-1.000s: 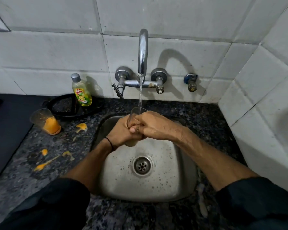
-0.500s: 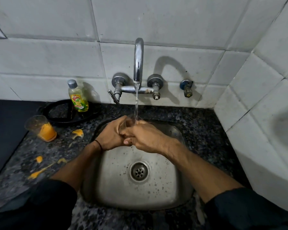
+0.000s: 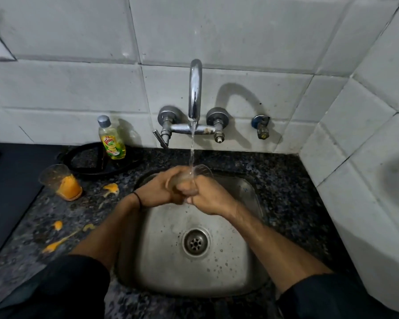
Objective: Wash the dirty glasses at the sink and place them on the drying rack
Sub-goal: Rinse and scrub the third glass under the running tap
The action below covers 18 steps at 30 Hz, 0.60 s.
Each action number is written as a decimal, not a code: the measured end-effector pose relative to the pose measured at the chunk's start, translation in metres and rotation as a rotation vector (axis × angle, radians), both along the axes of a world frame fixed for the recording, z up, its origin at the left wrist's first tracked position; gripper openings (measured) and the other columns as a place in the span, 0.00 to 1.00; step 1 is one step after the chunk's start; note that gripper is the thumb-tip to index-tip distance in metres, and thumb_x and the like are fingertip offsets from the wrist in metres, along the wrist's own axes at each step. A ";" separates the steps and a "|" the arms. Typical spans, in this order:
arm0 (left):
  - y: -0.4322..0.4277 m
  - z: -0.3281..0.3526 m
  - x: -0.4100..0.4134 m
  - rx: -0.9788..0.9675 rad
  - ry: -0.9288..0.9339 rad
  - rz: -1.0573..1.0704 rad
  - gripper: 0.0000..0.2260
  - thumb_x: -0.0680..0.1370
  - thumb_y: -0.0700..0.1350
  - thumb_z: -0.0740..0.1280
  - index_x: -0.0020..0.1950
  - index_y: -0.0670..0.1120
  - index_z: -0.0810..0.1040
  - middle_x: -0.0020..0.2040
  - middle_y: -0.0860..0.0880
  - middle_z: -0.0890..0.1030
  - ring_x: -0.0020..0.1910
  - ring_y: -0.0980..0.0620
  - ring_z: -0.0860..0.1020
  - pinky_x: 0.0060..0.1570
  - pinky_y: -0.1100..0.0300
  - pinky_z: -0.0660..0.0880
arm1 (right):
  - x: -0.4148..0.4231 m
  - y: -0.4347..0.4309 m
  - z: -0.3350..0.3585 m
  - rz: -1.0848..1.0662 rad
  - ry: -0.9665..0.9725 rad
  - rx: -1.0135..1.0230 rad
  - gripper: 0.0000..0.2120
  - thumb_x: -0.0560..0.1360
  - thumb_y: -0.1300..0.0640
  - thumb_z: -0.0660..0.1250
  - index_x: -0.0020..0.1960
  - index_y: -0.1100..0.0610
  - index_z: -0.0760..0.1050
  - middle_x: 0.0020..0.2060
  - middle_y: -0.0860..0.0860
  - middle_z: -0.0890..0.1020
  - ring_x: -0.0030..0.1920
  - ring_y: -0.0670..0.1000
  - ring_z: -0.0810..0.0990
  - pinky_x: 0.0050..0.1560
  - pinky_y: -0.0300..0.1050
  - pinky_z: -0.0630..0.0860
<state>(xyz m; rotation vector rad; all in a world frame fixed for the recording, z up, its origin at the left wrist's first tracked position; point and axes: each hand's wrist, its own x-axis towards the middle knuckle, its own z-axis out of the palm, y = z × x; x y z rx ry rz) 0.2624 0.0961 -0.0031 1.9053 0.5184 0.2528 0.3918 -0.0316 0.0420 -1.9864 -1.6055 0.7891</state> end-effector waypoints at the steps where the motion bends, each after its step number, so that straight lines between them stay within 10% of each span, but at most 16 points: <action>1: 0.002 -0.001 -0.006 -0.263 -0.014 0.018 0.34 0.61 0.46 0.74 0.67 0.54 0.76 0.61 0.48 0.81 0.58 0.49 0.80 0.56 0.52 0.76 | 0.002 -0.003 -0.006 -0.013 -0.103 -0.011 0.12 0.74 0.59 0.68 0.57 0.55 0.77 0.53 0.54 0.81 0.53 0.55 0.80 0.53 0.45 0.76; 4: -0.007 -0.006 -0.013 -0.902 -0.118 0.261 0.26 0.70 0.48 0.70 0.68 0.47 0.76 0.66 0.40 0.76 0.57 0.41 0.78 0.52 0.41 0.78 | -0.001 -0.011 -0.012 0.033 -0.394 0.057 0.21 0.75 0.63 0.66 0.67 0.57 0.74 0.60 0.56 0.78 0.59 0.56 0.79 0.56 0.44 0.75; 7: -0.027 -0.005 0.003 -1.138 -0.125 0.388 0.25 0.82 0.56 0.59 0.56 0.35 0.82 0.50 0.38 0.83 0.42 0.43 0.84 0.45 0.48 0.80 | -0.017 -0.014 -0.017 0.157 -0.526 0.086 0.20 0.77 0.65 0.62 0.69 0.58 0.73 0.62 0.56 0.77 0.64 0.56 0.75 0.63 0.48 0.74; 14: -0.040 -0.022 0.021 -1.213 -0.088 0.740 0.17 0.83 0.46 0.55 0.41 0.37 0.74 0.29 0.40 0.81 0.31 0.43 0.81 0.38 0.52 0.75 | -0.039 0.003 -0.056 0.117 -0.308 -0.199 0.30 0.71 0.64 0.68 0.72 0.60 0.68 0.67 0.55 0.73 0.70 0.55 0.71 0.73 0.47 0.66; 18: -0.033 -0.029 0.020 -1.188 -0.088 0.778 0.15 0.83 0.43 0.57 0.37 0.43 0.69 0.24 0.46 0.75 0.22 0.51 0.76 0.26 0.64 0.75 | -0.045 0.001 -0.054 -0.071 0.181 -0.134 0.16 0.70 0.66 0.59 0.53 0.55 0.78 0.49 0.53 0.81 0.51 0.50 0.81 0.52 0.48 0.81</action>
